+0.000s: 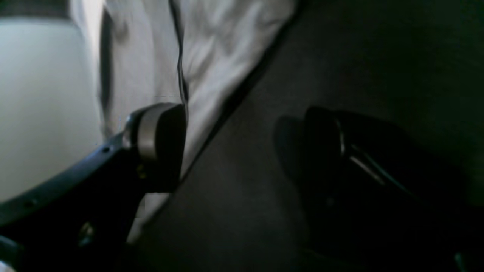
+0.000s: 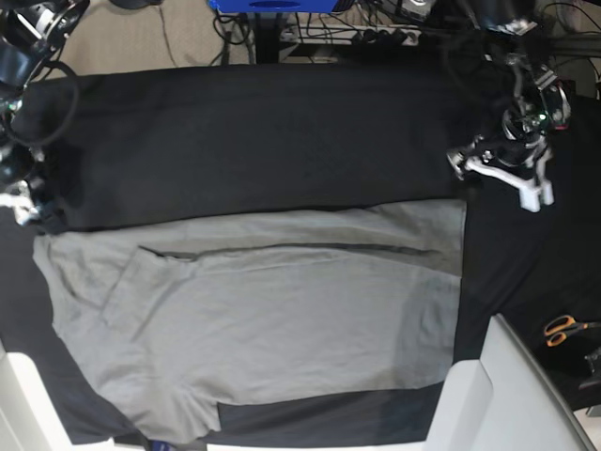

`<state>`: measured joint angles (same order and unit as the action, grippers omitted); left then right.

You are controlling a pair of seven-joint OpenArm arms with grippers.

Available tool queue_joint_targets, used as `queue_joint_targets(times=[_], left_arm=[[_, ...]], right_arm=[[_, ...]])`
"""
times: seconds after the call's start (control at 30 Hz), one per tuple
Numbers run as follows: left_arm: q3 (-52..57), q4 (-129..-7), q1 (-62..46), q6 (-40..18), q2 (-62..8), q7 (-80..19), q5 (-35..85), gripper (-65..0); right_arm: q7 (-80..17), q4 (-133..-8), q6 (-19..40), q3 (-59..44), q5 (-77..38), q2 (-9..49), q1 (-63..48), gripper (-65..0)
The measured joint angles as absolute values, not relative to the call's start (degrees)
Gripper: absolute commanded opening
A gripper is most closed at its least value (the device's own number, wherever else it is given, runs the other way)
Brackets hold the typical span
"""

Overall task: Fold the T-shirt properly
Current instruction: 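Raise both grippers and move them to the new folded edge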

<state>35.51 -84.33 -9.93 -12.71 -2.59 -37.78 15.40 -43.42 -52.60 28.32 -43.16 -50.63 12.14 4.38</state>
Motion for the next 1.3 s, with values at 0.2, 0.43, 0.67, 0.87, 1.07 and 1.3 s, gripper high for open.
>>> queue_joint_targets(times=[0.2, 0.43, 0.67, 0.87, 1.07, 1.3], left_arm=[[36.7, -91.8, -12.4, -11.9, 0.7, -38.7, 13.5, 0.0], [34.3, -90.2, -13.9, -12.1, 1.5, -39.6, 13.4, 0.0], [30.2, -87.7, -14.1, 0.5, -1.6, -39.9, 1.7, 0.0], [30.9, -94.5, -15.7, 0.1, -1.3, -39.7, 12.7, 0.0], [34.4, -94.6, -15.9, 1.0, -5.1, -39.6, 30.1, 0.0], [31.7, -91.4, -19.4, -7.9, -12.3, -39.6, 43.2, -8.1]], right_arm=[[-43.3, -59.6, 28.4, -39.9, -46.7, 10.4, 2.1, -20.4], [-44.0, -60.4, 28.5, -39.9, -46.0, 10.1, 1.9, -20.4], [-44.1, -60.7, 28.9, -39.9, -46.0, 10.1, 0.8, -20.4], [-44.1, -60.7, 28.9, -39.9, -46.0, 9.9, 1.0, -20.4], [-44.0, -60.7, 28.9, -39.8, -46.0, 9.6, 0.7, -20.4], [-44.0, -60.7, 28.9, -39.7, -46.0, 9.6, 0.3, -20.4]])
